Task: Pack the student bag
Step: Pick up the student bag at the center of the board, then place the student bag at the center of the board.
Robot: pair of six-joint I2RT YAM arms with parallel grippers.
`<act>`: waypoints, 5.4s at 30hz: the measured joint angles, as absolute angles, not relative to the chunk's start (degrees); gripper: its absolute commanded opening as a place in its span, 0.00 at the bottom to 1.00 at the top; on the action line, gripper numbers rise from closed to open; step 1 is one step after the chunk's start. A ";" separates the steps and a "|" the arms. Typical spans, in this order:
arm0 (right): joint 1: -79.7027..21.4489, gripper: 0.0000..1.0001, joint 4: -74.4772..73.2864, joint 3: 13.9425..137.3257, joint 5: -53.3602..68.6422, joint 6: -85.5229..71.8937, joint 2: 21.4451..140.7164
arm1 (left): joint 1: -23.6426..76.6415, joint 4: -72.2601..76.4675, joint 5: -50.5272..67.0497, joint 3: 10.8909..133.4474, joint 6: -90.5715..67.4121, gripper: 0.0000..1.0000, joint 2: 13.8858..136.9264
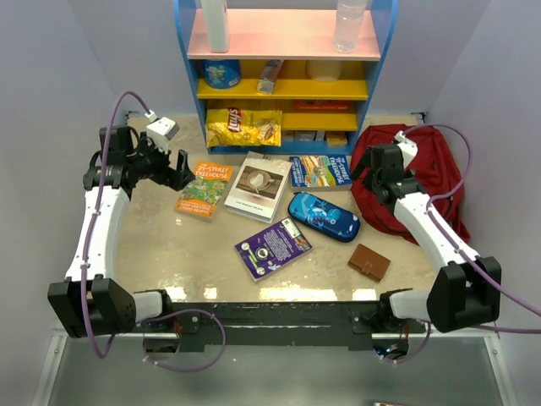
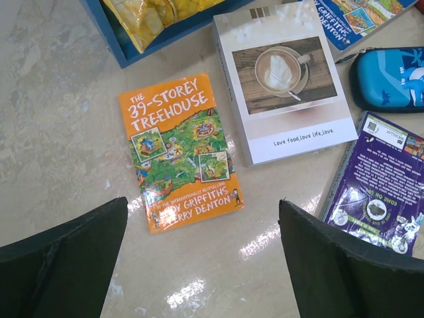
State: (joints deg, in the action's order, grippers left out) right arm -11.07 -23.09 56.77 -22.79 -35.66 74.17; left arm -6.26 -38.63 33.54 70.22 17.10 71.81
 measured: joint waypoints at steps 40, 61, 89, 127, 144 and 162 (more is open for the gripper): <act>-8.45 0.00 -20.32 59.77 -27.55 -36.47 97.32 | -6.28 -35.29 30.83 66.81 16.32 1.00 72.51; -13.82 0.00 -31.66 74.48 -30.72 -35.62 57.71 | -6.28 -40.03 34.48 66.94 17.78 1.00 71.18; -16.49 0.00 -34.74 84.14 -10.15 -33.56 46.65 | -6.28 -42.94 32.73 84.34 9.34 1.00 71.81; -75.70 0.65 1.43 64.36 -14.46 -24.05 92.64 | -6.31 -42.87 23.99 80.88 10.07 1.00 70.22; -78.83 0.99 -4.45 72.97 -8.54 -23.62 98.32 | -8.23 -39.92 17.12 85.58 11.55 1.00 71.11; -56.90 0.82 -3.38 65.91 -8.73 -21.54 101.84 | -8.23 -40.01 21.69 84.73 13.08 1.00 71.55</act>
State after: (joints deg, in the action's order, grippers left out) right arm -56.90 -3.38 65.91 -8.73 -21.54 101.84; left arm -8.23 -40.01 21.69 84.73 13.08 71.55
